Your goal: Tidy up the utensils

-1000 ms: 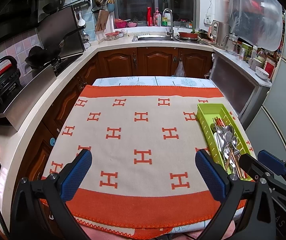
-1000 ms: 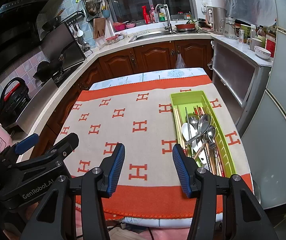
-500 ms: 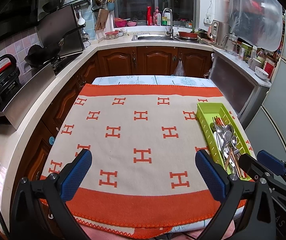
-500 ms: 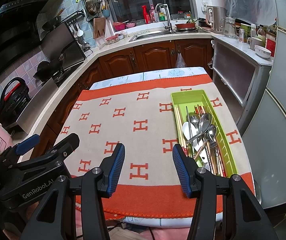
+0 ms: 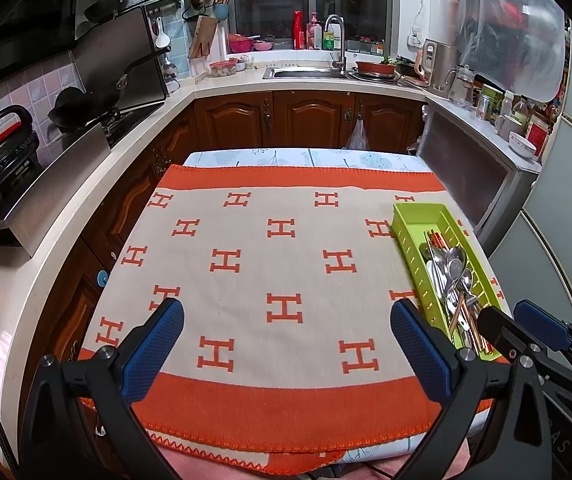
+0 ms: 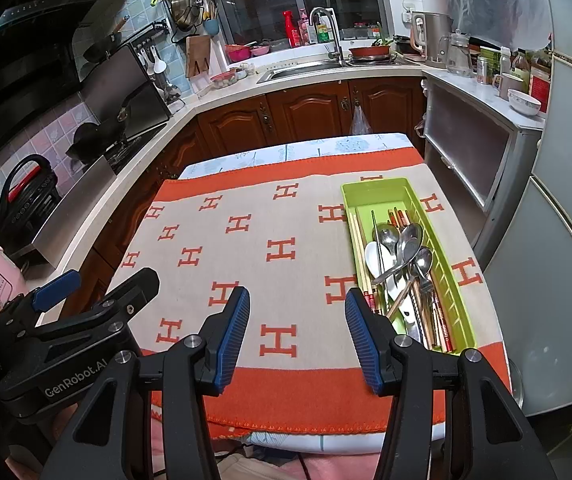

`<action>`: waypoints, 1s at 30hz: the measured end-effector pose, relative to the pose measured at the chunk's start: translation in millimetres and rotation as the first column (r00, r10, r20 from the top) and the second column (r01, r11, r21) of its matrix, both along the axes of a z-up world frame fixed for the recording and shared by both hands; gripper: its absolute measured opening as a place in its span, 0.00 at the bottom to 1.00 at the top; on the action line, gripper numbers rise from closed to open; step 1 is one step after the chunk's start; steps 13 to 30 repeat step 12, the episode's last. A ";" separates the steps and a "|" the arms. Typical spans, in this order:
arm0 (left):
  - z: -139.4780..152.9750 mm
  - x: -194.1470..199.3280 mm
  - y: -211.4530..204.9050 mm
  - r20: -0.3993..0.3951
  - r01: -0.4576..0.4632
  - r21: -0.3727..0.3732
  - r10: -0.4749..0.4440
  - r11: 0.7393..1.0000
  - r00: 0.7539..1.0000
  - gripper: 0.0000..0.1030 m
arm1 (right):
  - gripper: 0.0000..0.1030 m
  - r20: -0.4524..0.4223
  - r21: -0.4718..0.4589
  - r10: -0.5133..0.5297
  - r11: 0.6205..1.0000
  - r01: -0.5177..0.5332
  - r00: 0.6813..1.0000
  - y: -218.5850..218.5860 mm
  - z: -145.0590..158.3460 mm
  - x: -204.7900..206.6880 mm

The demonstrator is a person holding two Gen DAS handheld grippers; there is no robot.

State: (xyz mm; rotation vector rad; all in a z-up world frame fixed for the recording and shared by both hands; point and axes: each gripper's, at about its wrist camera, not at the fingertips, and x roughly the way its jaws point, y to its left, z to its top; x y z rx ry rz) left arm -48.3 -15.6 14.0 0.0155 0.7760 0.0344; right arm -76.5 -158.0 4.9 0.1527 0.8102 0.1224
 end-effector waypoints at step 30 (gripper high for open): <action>-3.4 -2.6 -3.5 -0.008 0.000 -0.017 -0.001 1.000 1.000 0.99 | 0.49 -0.005 -0.005 -0.005 1.000 0.005 1.000 2.2 -1.6 0.5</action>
